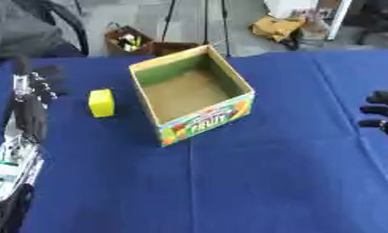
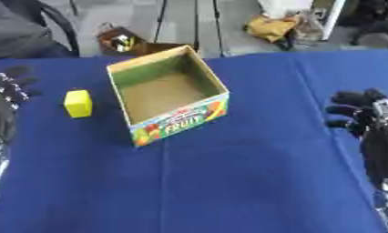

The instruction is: Pick up objects on the table and place them in the box.

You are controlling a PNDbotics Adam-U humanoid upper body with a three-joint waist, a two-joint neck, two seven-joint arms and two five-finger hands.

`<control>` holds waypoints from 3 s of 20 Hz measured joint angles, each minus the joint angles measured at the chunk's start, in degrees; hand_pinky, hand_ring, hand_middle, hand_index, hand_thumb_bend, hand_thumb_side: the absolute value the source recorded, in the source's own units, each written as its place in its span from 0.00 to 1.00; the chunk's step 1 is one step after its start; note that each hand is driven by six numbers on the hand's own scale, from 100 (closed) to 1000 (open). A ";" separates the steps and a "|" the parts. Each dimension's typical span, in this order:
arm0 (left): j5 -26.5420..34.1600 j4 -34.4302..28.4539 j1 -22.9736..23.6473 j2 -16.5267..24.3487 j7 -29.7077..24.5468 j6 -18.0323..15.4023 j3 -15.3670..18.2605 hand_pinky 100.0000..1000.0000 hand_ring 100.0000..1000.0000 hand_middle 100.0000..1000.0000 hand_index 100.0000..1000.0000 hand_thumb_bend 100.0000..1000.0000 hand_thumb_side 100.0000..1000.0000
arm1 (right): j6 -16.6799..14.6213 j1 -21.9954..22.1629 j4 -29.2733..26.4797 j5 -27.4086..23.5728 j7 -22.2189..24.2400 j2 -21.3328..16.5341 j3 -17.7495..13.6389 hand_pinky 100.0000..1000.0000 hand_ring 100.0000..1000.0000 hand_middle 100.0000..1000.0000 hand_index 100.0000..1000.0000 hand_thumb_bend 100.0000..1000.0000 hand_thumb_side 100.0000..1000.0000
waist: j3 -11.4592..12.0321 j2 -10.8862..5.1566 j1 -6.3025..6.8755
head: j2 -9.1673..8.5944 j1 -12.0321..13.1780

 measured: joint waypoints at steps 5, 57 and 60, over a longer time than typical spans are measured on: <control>0.00 0.00 0.14 0.00 0.00 0.00 0.00 0.68 0.76 0.75 0.70 0.72 0.96 | 0.00 0.00 0.00 0.00 0.00 0.00 0.00 0.58 0.69 0.67 0.75 0.00 1.00 | 0.00 0.00 0.00 | 0.00 -0.12; -38.33 34.61 -27.85 18.83 -35.30 4.52 -22.77 0.80 0.74 0.71 0.82 0.51 0.24 | 0.44 -0.22 -0.01 -0.44 1.11 -0.17 1.24 0.58 0.69 0.67 0.75 0.00 1.00 | -2.54 -0.55 0.63 | 0.01 1.67; -41.10 34.35 -27.85 18.35 -36.69 3.45 -21.03 0.80 0.74 0.71 0.82 0.51 0.24 | 0.44 -0.20 -0.01 -0.44 1.10 -0.17 1.23 0.58 0.69 0.67 0.75 0.00 1.00 | -2.52 -0.56 0.51 | 0.01 1.56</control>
